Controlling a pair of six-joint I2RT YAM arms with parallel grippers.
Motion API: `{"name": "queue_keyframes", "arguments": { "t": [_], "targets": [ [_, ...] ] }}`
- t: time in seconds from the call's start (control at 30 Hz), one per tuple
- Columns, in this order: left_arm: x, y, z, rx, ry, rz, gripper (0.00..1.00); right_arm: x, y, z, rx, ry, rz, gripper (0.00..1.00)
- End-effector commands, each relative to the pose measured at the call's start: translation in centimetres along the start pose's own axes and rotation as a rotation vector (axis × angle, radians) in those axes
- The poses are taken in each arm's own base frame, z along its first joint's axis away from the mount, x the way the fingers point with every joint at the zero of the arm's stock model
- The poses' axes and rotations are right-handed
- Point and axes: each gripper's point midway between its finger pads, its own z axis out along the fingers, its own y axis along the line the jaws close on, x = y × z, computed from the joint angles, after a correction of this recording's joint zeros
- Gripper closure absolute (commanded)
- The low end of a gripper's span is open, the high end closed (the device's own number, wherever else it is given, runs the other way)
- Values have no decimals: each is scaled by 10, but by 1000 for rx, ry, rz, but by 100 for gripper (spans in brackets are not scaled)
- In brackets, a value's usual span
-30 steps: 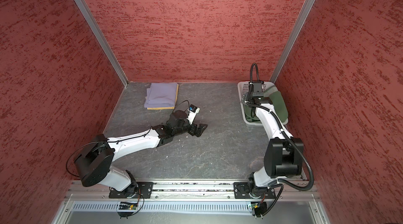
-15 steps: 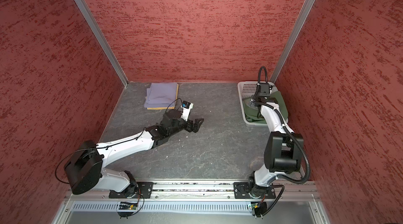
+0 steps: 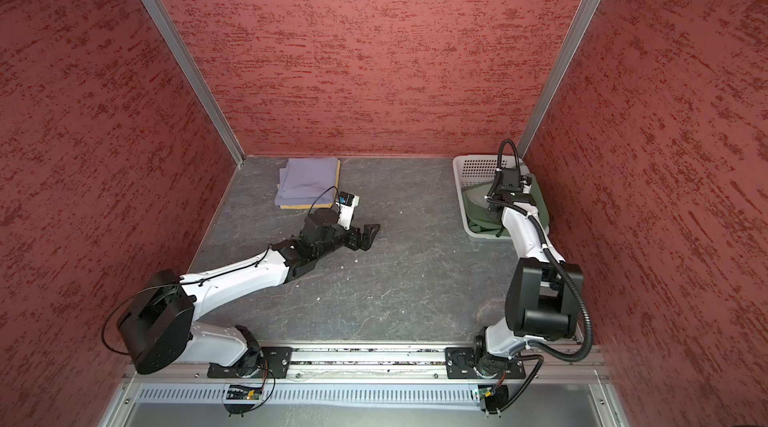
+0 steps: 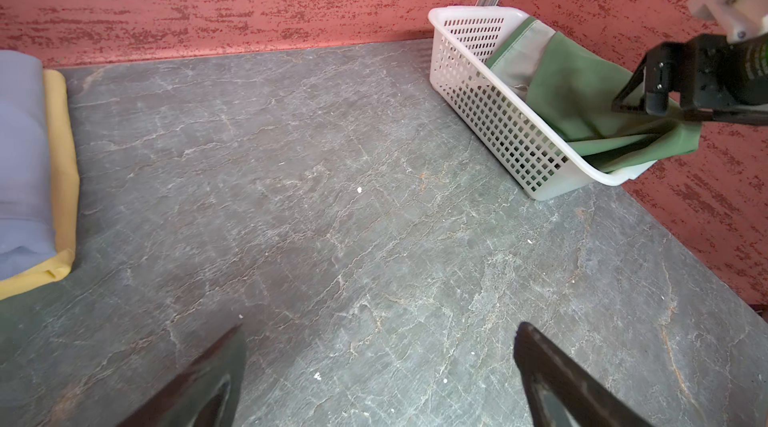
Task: Fold and stack the skirts
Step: 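Grasp the green skirt in the basket with the right gripper and lift it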
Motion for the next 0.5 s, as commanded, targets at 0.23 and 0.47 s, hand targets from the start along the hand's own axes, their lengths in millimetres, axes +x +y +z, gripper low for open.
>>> {"name": "queue_keyframes", "arguments": {
  "t": [0.23,0.47],
  "targets": [
    [-2,5,-5,17,-15,-33,1,18,23,34,-70,81,29,30],
    [0,9,-6,15,-13,-39,1,3,34,29,-119,59,45,97]
  ]
}}
